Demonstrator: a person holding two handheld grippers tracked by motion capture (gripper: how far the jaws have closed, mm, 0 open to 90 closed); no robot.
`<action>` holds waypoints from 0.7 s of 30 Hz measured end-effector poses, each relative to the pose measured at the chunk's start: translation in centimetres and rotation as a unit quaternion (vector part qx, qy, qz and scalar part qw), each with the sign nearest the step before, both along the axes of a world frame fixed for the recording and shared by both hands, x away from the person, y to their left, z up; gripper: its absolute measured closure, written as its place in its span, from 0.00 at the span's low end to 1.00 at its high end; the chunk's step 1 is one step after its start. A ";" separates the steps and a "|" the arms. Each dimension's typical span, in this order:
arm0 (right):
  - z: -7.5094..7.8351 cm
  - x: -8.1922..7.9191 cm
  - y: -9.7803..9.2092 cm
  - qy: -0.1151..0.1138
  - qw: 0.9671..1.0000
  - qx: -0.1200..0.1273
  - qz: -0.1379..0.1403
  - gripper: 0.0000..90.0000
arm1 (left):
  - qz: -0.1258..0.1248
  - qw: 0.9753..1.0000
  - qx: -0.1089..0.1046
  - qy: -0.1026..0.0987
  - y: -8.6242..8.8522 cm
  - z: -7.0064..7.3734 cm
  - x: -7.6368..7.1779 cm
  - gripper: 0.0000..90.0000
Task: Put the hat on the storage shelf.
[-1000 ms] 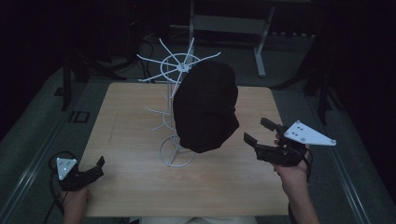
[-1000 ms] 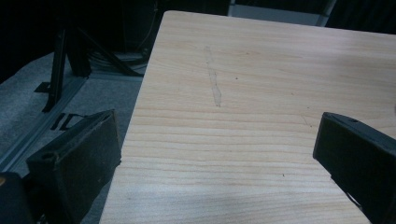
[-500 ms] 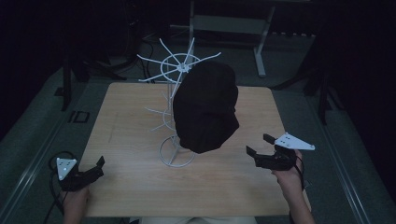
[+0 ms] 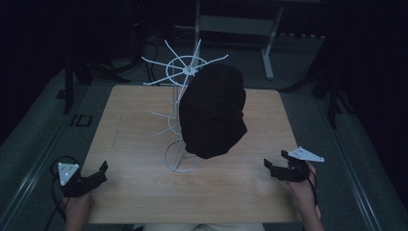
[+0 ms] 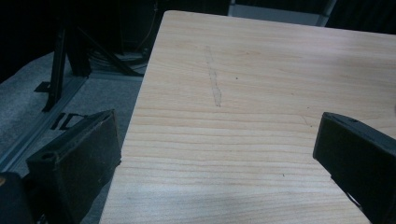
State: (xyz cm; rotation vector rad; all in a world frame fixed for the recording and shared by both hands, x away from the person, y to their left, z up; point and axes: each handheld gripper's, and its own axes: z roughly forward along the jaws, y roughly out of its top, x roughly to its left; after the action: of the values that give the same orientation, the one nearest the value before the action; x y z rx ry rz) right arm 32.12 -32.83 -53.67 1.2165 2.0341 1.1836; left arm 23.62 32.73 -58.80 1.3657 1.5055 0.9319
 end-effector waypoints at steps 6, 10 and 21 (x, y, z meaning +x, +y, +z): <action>-1.5 -0.4 -1.9 0.005 1.000 -0.005 -0.029 0.16 | 0.000 1.000 0.000 0.000 0.0 0.0 0.0 0.02; -2.2 -0.7 -2.9 0.016 0.999 -0.016 -0.048 0.16 | 0.000 1.000 0.001 0.001 0.0 0.0 0.0 0.02; -3.0 -1.9 -4.9 -0.001 0.993 -0.044 -0.111 0.15 | 0.000 1.000 0.000 0.002 0.0 0.0 0.0 0.02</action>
State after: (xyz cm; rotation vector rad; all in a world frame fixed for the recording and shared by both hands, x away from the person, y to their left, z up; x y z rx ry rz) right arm 30.22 -37.71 -56.67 1.3553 1.8718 0.9800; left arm 23.65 32.74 -58.80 1.3679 1.5078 0.9309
